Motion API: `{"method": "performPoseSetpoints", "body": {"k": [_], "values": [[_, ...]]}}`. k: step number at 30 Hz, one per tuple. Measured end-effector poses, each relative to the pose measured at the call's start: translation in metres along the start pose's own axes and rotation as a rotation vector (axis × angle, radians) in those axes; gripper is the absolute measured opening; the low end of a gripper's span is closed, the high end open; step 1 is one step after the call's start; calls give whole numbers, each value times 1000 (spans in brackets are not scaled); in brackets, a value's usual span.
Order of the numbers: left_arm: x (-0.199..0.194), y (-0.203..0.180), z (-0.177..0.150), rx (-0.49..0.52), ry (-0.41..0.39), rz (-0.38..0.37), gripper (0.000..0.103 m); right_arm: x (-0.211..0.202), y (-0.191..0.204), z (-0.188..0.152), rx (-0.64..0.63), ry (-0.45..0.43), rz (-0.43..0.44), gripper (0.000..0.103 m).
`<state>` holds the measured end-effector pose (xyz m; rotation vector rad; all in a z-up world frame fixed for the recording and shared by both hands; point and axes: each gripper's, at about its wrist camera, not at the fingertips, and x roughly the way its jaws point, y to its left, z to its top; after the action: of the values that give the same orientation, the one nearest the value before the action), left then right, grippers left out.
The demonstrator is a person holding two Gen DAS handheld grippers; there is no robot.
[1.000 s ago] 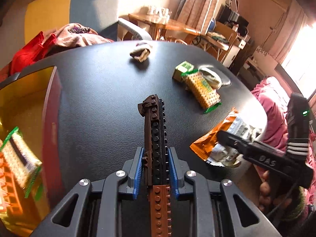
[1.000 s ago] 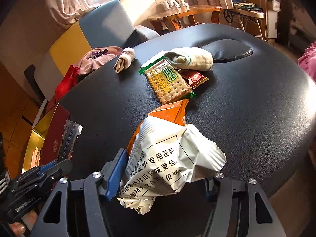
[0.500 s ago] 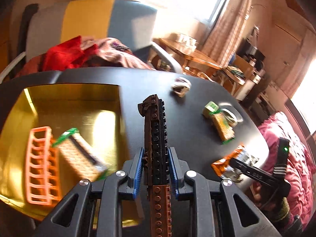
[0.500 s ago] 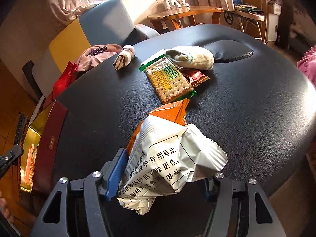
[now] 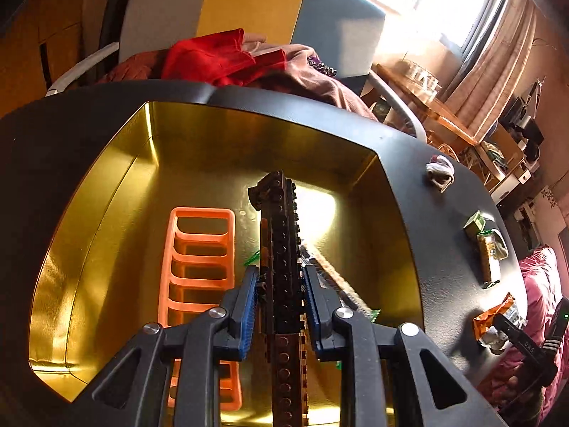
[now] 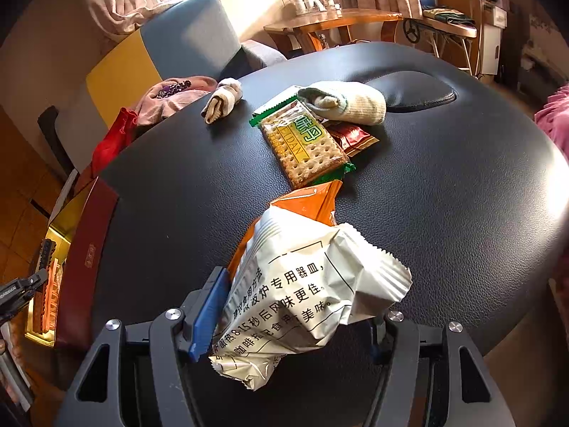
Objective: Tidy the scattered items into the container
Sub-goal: 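Put the block strip in the box with the left tool while right tool holds bag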
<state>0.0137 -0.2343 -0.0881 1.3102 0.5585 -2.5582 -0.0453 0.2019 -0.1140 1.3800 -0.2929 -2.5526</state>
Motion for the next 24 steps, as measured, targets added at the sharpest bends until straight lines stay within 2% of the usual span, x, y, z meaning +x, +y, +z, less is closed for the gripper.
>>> {"method": "performPoseSetpoints", "body": {"k": [4, 10, 18, 24], "values": [[15, 10, 0, -11, 26, 40, 24, 0, 0, 0, -1, 2, -3, 65], [16, 28, 4, -8, 19, 111, 25, 1, 2, 0, -6, 5, -7, 65], [-14, 26, -2, -35, -35, 46, 34, 1, 4, 0, -11, 5, -16, 65], [-46, -8, -20, 42, -94, -18, 36, 1, 16, -1, -29, 1, 6, 64]]}}
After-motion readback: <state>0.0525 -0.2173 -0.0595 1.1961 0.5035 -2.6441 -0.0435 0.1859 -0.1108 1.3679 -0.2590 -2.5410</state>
